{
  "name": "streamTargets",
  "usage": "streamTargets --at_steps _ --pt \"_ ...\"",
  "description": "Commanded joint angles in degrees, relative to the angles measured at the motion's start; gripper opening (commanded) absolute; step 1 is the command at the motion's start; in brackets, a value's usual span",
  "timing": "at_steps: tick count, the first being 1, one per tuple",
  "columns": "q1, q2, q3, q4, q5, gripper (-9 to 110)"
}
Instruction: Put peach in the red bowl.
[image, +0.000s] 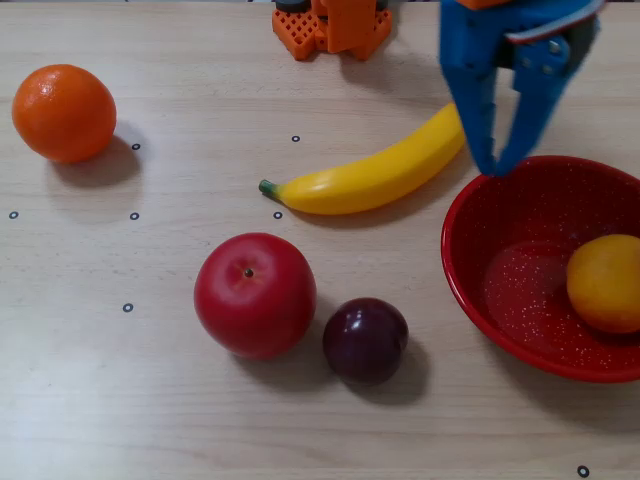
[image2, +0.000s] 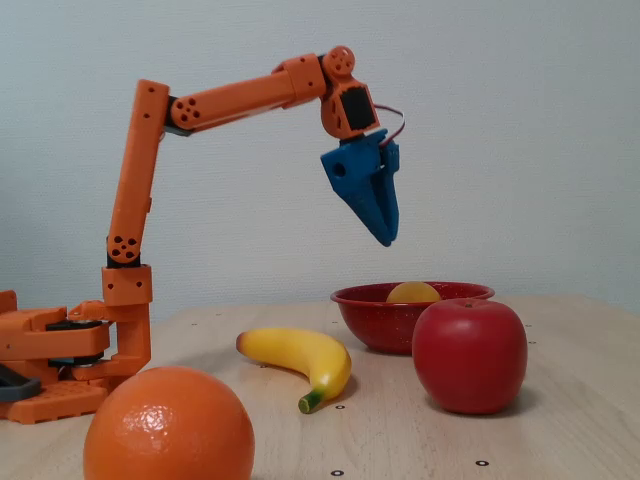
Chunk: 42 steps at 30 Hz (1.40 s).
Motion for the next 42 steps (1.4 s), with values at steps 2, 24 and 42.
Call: streamTargets --at_steps 2,24,42 --pt "2.02 11.78 0.0 -1.32 2.37 0" --pt "14.59 55.9 41.22 -9.84 9.93 0" --pt "21.27 99.84 80.07 -6.24 13.27 0"
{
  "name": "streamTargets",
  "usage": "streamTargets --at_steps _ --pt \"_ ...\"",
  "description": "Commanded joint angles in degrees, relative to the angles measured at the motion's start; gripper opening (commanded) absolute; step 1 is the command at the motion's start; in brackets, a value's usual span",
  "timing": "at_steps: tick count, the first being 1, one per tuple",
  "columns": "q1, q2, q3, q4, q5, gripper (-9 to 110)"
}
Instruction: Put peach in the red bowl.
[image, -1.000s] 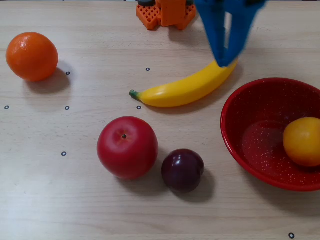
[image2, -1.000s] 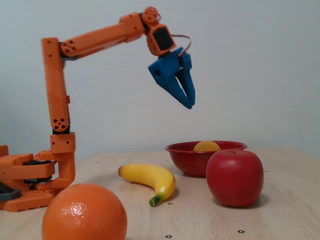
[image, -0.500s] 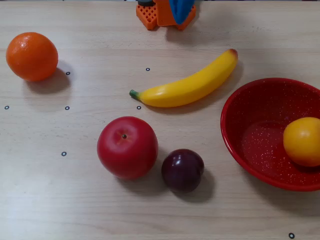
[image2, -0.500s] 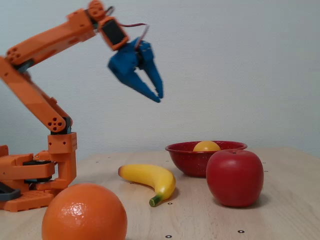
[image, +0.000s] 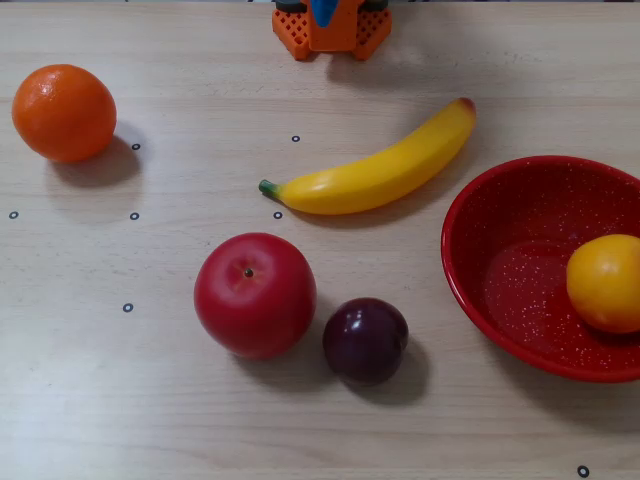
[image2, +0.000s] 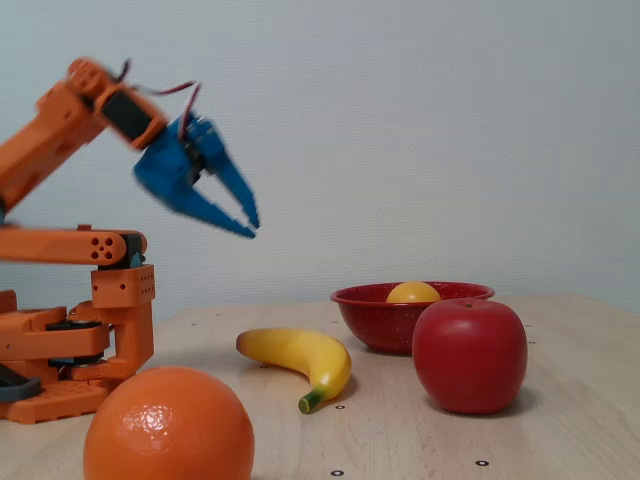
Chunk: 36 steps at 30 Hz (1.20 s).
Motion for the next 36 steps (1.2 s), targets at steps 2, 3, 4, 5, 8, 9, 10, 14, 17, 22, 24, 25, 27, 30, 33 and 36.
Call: streamTargets --at_steps 2,3,4,5,8,9,10,14,17,22,24,25,27,30,33,36 --pt "0.7 4.66 5.1 -2.72 2.64 0" --pt "0.62 6.06 7.91 -4.48 3.25 0" --pt "0.35 7.47 10.9 -6.33 3.69 0" --pt "0.35 8.61 14.06 -8.53 4.13 0" --pt "0.26 11.95 23.03 -16.26 4.48 0" --pt "0.53 13.18 25.93 -18.11 4.66 0" --pt "0.53 13.71 28.39 -19.42 4.92 0" --pt "0.53 13.71 35.07 -21.53 8.26 0" --pt "1.41 13.71 38.14 -21.97 10.99 0" --pt "2.29 13.71 43.24 -18.54 11.6 0" --pt "2.9 13.71 43.68 -18.02 12.39 0" --pt "2.9 13.71 43.68 -18.02 12.22 0" --pt "2.9 13.71 43.68 -18.02 12.22 0" --pt "2.9 13.71 43.68 -18.02 12.57 0" --pt "2.81 13.71 43.77 -18.37 12.22 1" --pt "2.81 13.71 43.77 -18.37 11.87 0"
